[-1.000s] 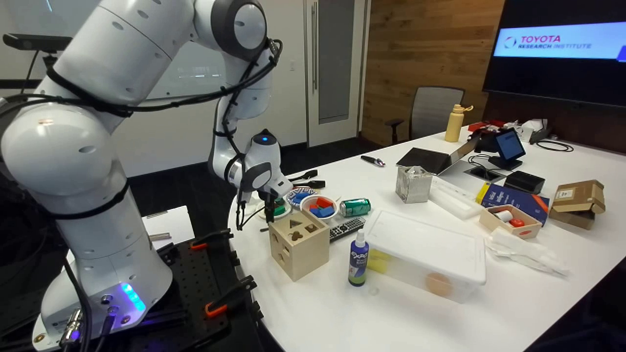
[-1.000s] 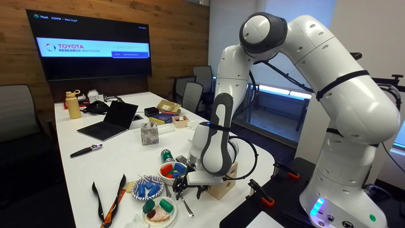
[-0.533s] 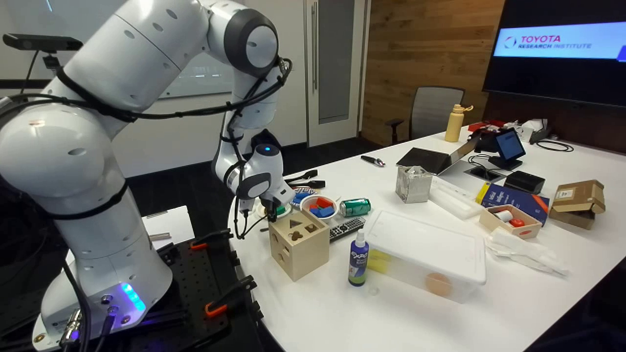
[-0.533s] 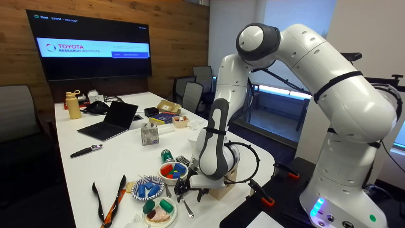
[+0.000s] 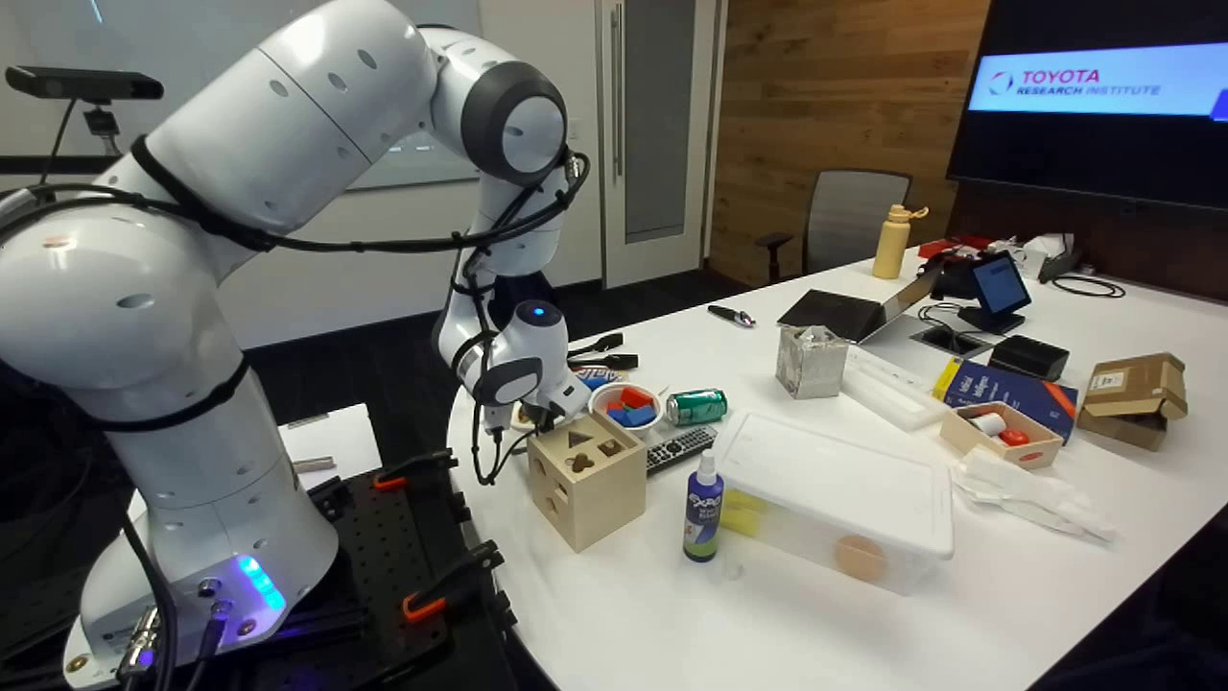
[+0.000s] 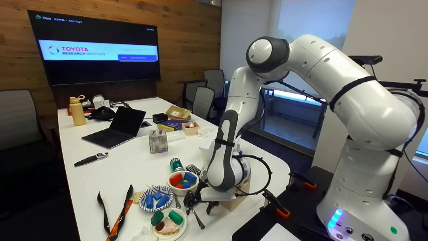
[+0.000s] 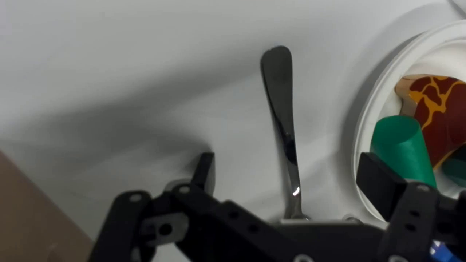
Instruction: Stir the white bowl with the metal spoon
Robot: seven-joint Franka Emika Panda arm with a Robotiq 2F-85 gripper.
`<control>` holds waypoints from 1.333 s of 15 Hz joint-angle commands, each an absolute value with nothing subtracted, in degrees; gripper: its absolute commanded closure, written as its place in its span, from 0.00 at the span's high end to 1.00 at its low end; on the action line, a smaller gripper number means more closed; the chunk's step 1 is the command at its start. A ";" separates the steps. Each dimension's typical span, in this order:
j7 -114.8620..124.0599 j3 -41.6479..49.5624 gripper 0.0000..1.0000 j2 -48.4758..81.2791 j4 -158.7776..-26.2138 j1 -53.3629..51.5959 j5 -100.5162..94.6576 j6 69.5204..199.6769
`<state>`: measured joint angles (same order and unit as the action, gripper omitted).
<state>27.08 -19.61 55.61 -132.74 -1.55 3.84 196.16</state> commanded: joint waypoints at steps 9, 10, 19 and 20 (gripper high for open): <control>22.98 -21.53 0.27 59.03 -129.50 0.57 5.41 197.26; 22.92 -21.53 0.18 59.28 -129.23 0.54 5.39 197.08; 22.54 -22.72 0.01 59.44 -127.59 0.73 5.23 196.76; 22.18 -22.63 0.01 58.64 -127.94 0.56 5.33 196.64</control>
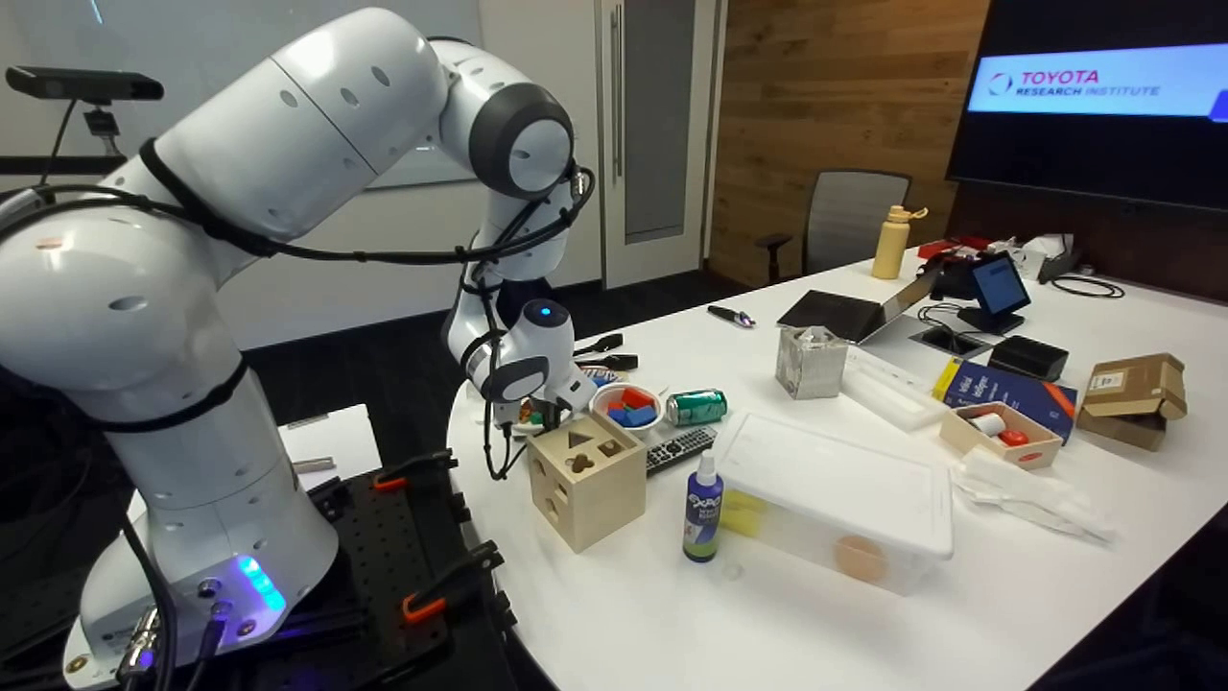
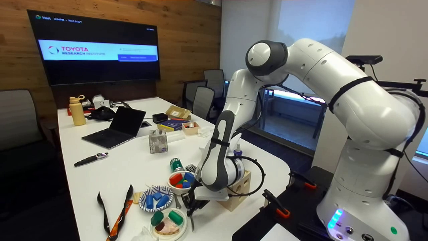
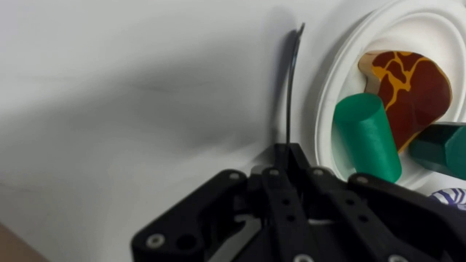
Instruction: Stir the white bowl with the metal spoon
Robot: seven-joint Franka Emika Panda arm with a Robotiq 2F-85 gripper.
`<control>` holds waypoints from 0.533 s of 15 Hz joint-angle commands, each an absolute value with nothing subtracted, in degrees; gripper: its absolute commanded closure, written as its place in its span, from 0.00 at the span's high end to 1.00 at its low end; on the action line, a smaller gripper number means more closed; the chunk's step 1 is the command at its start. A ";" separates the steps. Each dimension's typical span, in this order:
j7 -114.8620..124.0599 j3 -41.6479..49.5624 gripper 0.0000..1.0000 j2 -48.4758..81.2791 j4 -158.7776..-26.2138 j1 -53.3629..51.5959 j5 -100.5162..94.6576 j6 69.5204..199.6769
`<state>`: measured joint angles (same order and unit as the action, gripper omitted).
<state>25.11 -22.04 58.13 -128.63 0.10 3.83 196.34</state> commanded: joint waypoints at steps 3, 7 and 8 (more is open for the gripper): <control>22.02 -22.11 0.01 54.08 -129.55 -0.91 6.48 194.73; 22.63 -23.64 0.01 44.69 -131.83 -0.64 7.83 183.71; 22.66 -24.32 0.01 42.78 -131.64 -0.30 8.52 179.55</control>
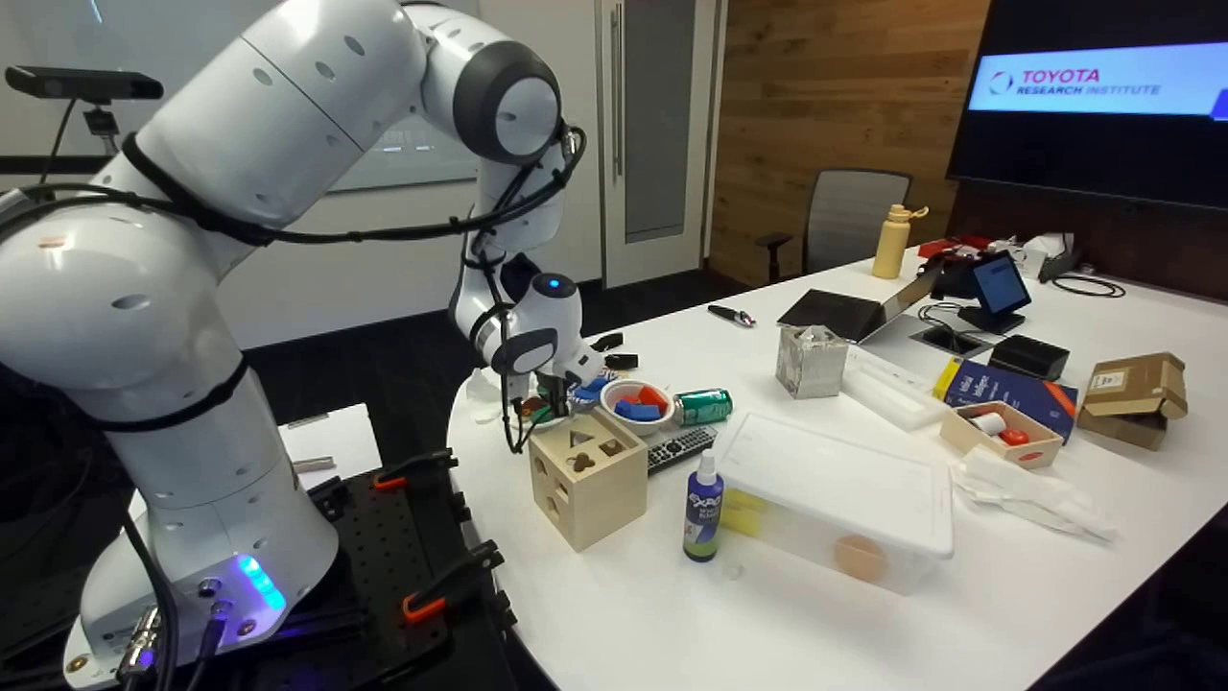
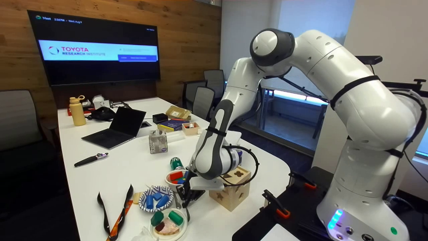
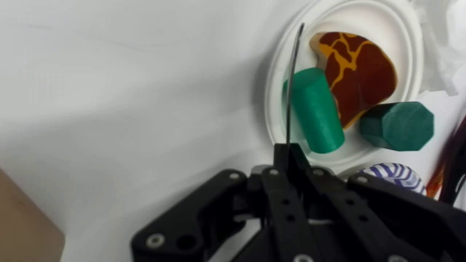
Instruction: Stir the white bowl with the metal spoon
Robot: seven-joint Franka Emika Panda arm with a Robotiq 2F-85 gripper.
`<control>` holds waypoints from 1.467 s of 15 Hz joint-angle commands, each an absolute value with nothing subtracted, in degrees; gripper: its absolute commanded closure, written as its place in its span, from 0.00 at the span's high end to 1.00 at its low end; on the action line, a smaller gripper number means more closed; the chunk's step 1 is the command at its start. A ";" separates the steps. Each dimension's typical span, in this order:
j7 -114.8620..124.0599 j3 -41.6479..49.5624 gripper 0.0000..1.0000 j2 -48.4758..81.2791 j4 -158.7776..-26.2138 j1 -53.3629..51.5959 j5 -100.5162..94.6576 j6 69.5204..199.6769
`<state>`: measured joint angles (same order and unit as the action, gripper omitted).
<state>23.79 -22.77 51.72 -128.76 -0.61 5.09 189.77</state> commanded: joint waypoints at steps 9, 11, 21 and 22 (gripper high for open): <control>13.30 -22.88 0.01 37.48 -123.50 0.06 19.07 149.03; 12.98 -18.94 0.01 38.40 -120.72 -2.36 17.51 147.74; 13.78 -5.75 0.01 50.27 -103.76 -12.64 6.23 141.95; 13.65 -5.46 0.01 51.27 -102.15 -13.00 5.53 140.45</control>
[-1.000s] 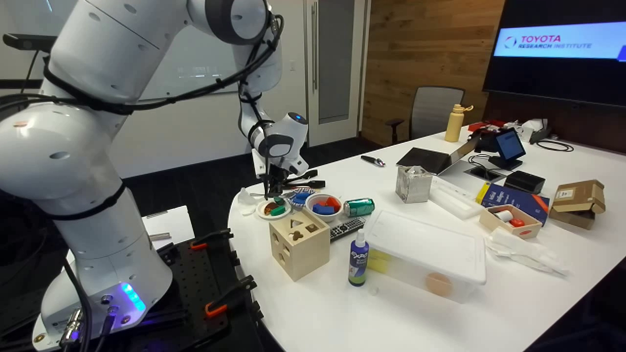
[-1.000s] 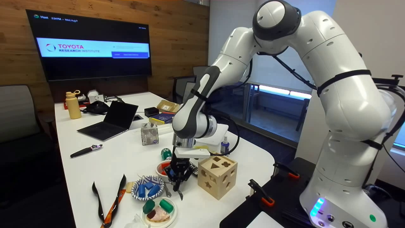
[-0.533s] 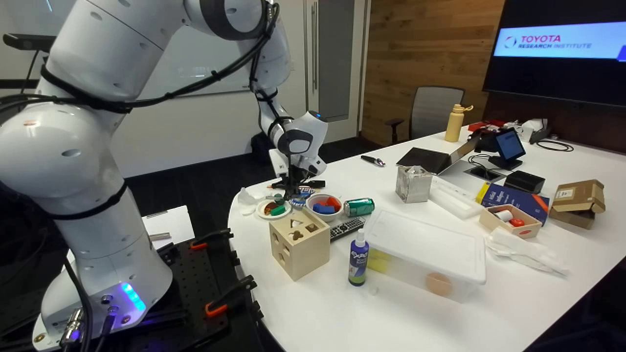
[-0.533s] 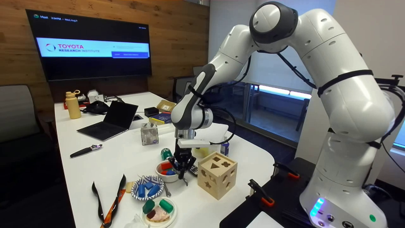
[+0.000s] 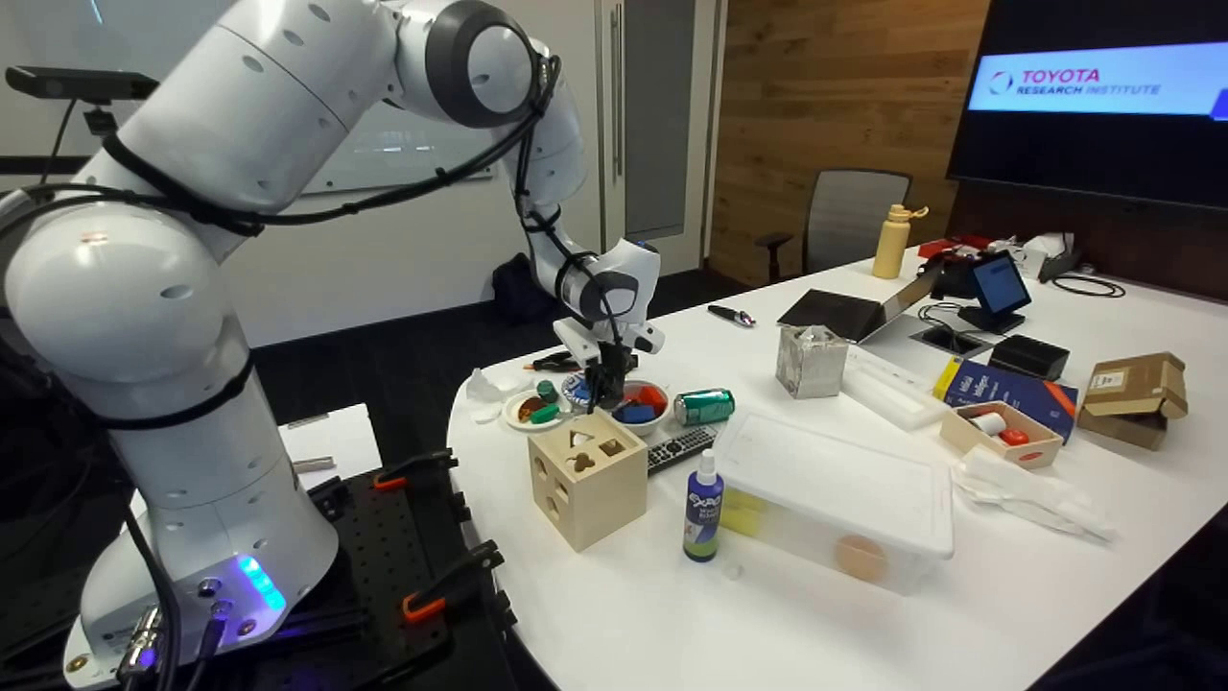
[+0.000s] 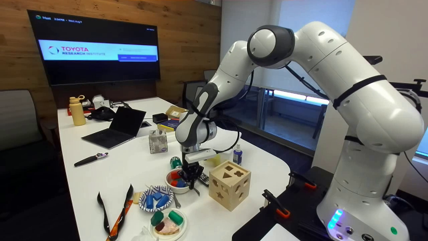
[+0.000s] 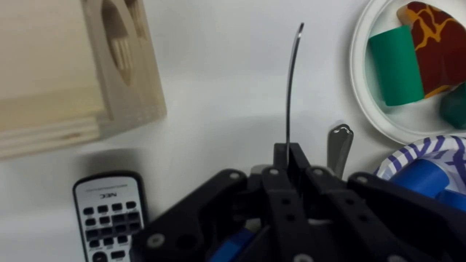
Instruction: Stir the white bowl with the metal spoon
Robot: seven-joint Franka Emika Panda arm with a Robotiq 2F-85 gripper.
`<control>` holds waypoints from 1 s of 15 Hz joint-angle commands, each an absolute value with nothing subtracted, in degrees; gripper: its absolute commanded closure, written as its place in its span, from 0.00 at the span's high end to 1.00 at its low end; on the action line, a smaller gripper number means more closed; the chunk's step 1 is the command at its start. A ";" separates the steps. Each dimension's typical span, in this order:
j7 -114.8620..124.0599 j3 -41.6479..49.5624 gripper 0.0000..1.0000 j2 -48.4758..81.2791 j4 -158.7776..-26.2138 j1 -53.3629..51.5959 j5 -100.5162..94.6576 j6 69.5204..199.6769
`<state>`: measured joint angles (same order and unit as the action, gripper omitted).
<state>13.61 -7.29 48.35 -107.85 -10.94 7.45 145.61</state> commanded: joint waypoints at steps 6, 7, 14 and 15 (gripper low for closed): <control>12.27 -6.99 0.01 55.37 -94.94 -12.71 5.90 134.74; 12.05 -7.43 0.01 55.80 -94.22 -12.46 6.24 134.73; 12.33 -9.12 0.01 52.94 -95.37 -12.36 7.34 137.31; 12.97 -8.89 0.01 52.13 -95.80 -12.74 7.18 137.08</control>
